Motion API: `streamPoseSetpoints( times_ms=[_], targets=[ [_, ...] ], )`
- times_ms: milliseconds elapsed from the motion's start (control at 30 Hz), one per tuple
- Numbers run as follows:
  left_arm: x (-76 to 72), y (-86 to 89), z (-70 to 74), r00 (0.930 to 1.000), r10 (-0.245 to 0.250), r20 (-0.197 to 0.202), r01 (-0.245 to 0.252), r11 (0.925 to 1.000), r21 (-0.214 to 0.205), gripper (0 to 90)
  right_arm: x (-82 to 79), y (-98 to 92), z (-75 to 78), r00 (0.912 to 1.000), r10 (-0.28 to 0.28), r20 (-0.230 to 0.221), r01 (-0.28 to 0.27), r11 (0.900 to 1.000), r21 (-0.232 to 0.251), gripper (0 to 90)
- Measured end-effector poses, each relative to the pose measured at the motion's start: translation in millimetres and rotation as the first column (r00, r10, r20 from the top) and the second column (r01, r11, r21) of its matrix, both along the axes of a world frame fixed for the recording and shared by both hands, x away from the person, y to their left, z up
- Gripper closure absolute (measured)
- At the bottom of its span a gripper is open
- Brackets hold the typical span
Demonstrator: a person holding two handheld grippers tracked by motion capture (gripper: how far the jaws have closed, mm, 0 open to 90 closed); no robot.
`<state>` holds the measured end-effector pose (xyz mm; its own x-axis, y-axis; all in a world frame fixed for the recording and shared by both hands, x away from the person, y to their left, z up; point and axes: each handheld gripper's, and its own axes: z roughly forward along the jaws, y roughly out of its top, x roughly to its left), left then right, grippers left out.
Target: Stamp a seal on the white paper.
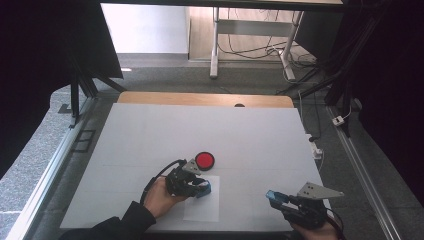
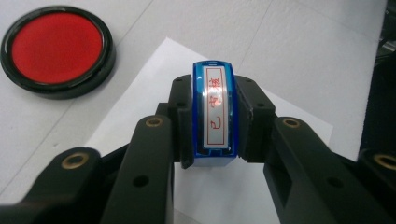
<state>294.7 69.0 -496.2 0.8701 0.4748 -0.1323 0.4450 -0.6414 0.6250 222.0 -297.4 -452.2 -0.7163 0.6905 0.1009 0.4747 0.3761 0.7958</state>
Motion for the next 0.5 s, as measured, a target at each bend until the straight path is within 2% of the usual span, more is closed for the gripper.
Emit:
streamPoseSetpoints(
  times_ms=[233,333,400,500],
  targets=[
    [-1.8,-0.1,-1.8,0.9999,0.002,0.01,-0.002,1.0,-0.004,71.0,-0.1,0.7,-0.2,1.0,0.002,0.0,-0.002,1.0,0.001,68.1],
    [-5.2,-1.7,-1.9,0.9995,0.003,0.032,-0.003,1.0,0.006,71.0,0.0,0.9,-0.2,1.0,0.002,0.0,-0.002,1.0,0.0,68.1],
    [-8.1,-3.9,-1.3,0.9986,-0.002,0.054,0.001,0.9996,0.028,71.0,0.0,1.2,-0.2,1.0,0.003,-0.001,-0.003,1.0,-0.002,68.2],
    [-9.3,-4.7,-1.4,0.9983,0.002,0.059,-0.004,0.9994,0.034,71.0,0.0,1.4,-0.2,1.0,0.005,-0.001,-0.005,1.0,-0.002,68.2]
  ],
)
